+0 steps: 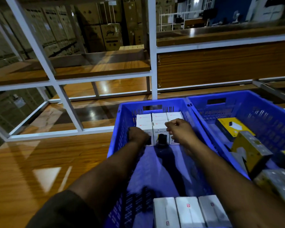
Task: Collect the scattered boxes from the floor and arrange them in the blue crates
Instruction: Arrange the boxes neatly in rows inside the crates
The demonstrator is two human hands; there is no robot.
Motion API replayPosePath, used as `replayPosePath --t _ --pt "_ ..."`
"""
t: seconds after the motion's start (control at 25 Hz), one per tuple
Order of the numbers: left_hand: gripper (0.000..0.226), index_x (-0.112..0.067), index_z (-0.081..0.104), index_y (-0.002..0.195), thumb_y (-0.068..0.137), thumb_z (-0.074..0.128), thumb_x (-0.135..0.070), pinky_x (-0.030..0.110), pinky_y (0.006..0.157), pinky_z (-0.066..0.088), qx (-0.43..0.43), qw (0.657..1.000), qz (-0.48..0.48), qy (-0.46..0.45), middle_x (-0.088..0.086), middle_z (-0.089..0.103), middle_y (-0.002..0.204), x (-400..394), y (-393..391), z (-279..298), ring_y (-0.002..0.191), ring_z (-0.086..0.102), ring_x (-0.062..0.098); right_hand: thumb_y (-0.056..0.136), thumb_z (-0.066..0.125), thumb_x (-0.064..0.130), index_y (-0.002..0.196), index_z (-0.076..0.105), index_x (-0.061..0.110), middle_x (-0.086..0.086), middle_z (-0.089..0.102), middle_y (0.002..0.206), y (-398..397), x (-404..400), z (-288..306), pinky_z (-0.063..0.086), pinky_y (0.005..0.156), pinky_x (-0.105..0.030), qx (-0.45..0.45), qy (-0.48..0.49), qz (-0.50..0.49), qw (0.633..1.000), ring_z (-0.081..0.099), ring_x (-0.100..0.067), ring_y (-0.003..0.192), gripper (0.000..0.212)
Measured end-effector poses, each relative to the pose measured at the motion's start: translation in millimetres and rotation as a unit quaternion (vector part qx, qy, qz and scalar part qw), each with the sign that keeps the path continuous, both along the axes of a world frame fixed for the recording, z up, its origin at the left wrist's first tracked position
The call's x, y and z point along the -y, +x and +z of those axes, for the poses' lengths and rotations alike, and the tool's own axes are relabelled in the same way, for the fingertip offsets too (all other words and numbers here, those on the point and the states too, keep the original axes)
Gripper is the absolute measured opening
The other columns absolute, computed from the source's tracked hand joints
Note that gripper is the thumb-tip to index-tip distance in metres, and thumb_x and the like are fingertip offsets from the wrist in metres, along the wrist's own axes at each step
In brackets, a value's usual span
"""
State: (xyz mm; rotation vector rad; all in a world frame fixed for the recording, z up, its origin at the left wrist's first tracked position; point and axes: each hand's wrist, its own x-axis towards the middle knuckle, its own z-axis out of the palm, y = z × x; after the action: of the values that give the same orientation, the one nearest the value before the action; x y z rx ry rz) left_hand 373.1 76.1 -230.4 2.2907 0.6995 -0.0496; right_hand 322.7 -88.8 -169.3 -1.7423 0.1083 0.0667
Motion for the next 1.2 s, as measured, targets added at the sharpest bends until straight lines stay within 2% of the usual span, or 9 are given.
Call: replayPosePath --t 0.12,0.2,0.28,0.4,0.52,0.6,0.76,1.0,1.2 --pt "0.085 0.001 0.035 0.144 0.079 0.08 -0.031 0.038 0.105 0.043 0.042 0.999 0.026 -0.005 0.021 0.043 0.148 0.7 -16.2 34.5 0.136 0.045 0.035 0.093 0.064 0.022 0.076 0.062 0.012 -0.005 0.064 0.072 -12.8 1.4 4.1 0.045 0.062 -0.029 -0.006 -0.077 0.107 0.991 0.054 -0.016 0.065 0.02" --pt "0.08 -0.002 0.042 0.14 0.077 0.082 -0.032 0.037 0.101 0.045 0.064 0.998 -0.021 0.0 0.014 0.05 0.143 -1.7 -28.0 44.8 0.131 0.05 0.03 0.093 0.065 0.026 0.078 0.065 0.007 -0.006 0.065 0.072 -26.8 -1.7 5.0 0.05 0.063 -0.027 -0.029 -0.18 0.218 0.959 0.057 -0.016 0.066 0.025" --pt "0.065 0.0 0.05 0.129 0.078 0.083 -0.023 0.035 0.091 0.051 0.056 0.993 -0.095 -0.052 0.005 0.06 0.129 -2.8 -45.2 44.1 0.115 0.06 0.025 0.091 0.066 0.039 0.088 0.071 0.0 -0.012 0.072 0.083 -42.7 -6.9 2.7 0.057 0.074 -0.031 -0.082 -0.299 0.331 0.891 0.063 -0.019 0.073 0.039" --pt "0.045 -0.003 0.062 0.113 0.078 0.084 -0.021 0.046 0.086 0.058 0.032 0.98 -0.186 -0.07 0.016 0.069 0.112 -7.8 -68.5 36.1 0.091 0.065 0.026 0.088 0.06 0.058 0.099 0.073 0.001 -0.012 0.073 0.099 -68.3 -15.5 -1.9 0.058 0.085 -0.036 -0.176 -0.451 0.442 0.755 0.064 -0.02 0.086 0.06" --pt "0.032 -0.003 0.066 0.085 0.079 0.081 -0.03 0.047 0.075 0.06 0.041 0.969 -0.244 -0.007 0.016 0.068 0.083 -14.1 -83.0 28.8 0.07 0.058 0.024 0.085 0.058 0.067 0.073 0.06 0.01 -0.001 0.059 0.077 -94.3 -21.0 2.5 0.052 0.077 -0.034 -0.211 -0.518 0.458 0.691 0.055 -0.021 0.074 0.058" --pt "0.031 -0.005 0.066 0.088 0.082 0.079 -0.033 0.044 0.073 0.059 0.039 0.965 -0.26 0.012 0.019 0.065 0.083 -16.7 -88.7 26.7 0.071 0.063 0.03 0.082 0.057 0.07 0.064 0.052 0.012 -0.001 0.05 0.066 -112.4 -23.8 11.3 0.043 0.071 -0.032 -0.173 -0.562 0.457 0.667 0.047 -0.023 0.067 0.061" --pt "0.048 -0.003 0.065 0.116 0.083 0.077 -0.036 0.043 0.085 0.059 0.049 0.964 -0.26 -0.001 0.019 0.069 0.115 -15.7 -91.5 27.6 0.102 0.067 0.037 0.082 0.057 0.071 0.094 0.069 0.005 -0.006 0.067 0.085 -141.8 -35.7 18.6 0.047 0.069 -0.032 -0.137 -0.601 0.436 0.656 0.06 -0.024 0.078 0.068" --pt "0.049 0.0 0.062 0.118 0.086 0.074 -0.035 0.038 0.08 0.055 0.078 0.959 -0.272 0.006 0.024 0.066 0.115 -8.9 -97.1 32.2 0.102 0.067 0.037 0.081 0.063 0.06 0.128 0.058 0.022 -0.001 0.066 0.121 -167.2 -54.4 16.9 0.052 0.088 -0.036 -0.111 -0.577 0.36 0.725 0.063 -0.024 0.105 0.06" --pt "0.046 -0.012 0.061 0.124 0.087 0.073 -0.038 0.034 0.085 0.052 0.075 0.961 -0.268 -0.011 0.01 0.067 0.122 -9.5 -101.5 34.7 0.107 0.065 0.03 0.078 0.063 0.066 0.12 0.061 0.015 -0.007 0.072 0.107 -162.1 -65.2 16.7 0.051 0.061 -0.032 -0.139 -0.569 0.354 0.729 0.067 -0.025 0.082 0.066"
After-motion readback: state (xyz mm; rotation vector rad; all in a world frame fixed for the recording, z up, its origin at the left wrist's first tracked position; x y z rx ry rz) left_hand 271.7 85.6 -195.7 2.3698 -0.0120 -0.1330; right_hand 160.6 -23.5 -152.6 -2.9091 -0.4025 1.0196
